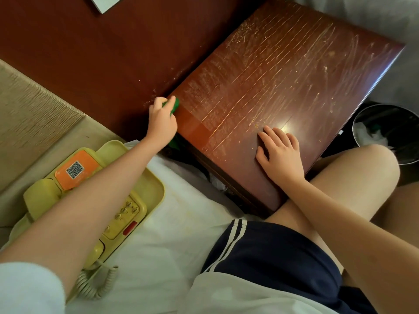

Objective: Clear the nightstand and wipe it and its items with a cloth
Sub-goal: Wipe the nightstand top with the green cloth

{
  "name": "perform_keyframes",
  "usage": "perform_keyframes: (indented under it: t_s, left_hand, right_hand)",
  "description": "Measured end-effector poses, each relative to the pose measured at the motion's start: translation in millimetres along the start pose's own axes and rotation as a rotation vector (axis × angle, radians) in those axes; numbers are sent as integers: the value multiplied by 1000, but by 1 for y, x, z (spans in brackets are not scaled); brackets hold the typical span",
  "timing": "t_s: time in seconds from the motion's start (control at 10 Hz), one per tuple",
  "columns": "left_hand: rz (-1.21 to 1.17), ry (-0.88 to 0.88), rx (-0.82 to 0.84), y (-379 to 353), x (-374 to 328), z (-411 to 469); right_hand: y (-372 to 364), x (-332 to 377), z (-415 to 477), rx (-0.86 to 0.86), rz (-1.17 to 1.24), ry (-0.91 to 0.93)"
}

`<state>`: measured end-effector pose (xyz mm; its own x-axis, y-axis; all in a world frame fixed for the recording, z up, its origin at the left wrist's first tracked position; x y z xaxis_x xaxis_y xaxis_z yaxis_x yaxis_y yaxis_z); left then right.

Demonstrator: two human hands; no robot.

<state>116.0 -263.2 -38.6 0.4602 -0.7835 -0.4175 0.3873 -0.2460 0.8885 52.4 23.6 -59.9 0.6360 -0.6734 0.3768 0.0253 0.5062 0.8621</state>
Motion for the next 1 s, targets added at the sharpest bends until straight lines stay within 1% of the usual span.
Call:
perform_keyframes:
  t_s: [0.1,0.3,0.5,0.7,0.8,0.9,1.0]
  left_hand:
    - [114,74,7,-2,12,21]
    - [177,31,48,-8,10,27]
    - [149,-104,104,-12,-4,11]
    - [73,-284,153,-21,-46,-36]
    - [24,-421,228,-30,-71,-68]
    - [-13,-514,322,-32,-79,-79]
    - [-64,-400,225,-13,-63,-45]
  right_hand:
    - [0,0,-1,1,-4,2]
    - [-1,0,0,2,-13,-2]
    - [-1,-1,0,12,-8,-11]
    - [-2,-1,0,21,-9,-18]
    - [-3,-2,0,28,-14,-19]
    - [-2,-2,0,17,-20,-13]
    - [-2,-2,-1,3,-27,-4]
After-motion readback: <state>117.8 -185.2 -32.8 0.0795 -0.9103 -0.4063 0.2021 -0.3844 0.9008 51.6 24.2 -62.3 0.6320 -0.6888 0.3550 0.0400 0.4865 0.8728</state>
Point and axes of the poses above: each hand's wrist, its own z-axis towards the middle knuckle, its own y-axis out of the back of the hand, x = y × z, the point moved 9 cm from there along z, towards the middle knuckle, and after that the axes turned 8 degrees about -x, right-handed, at the moved point
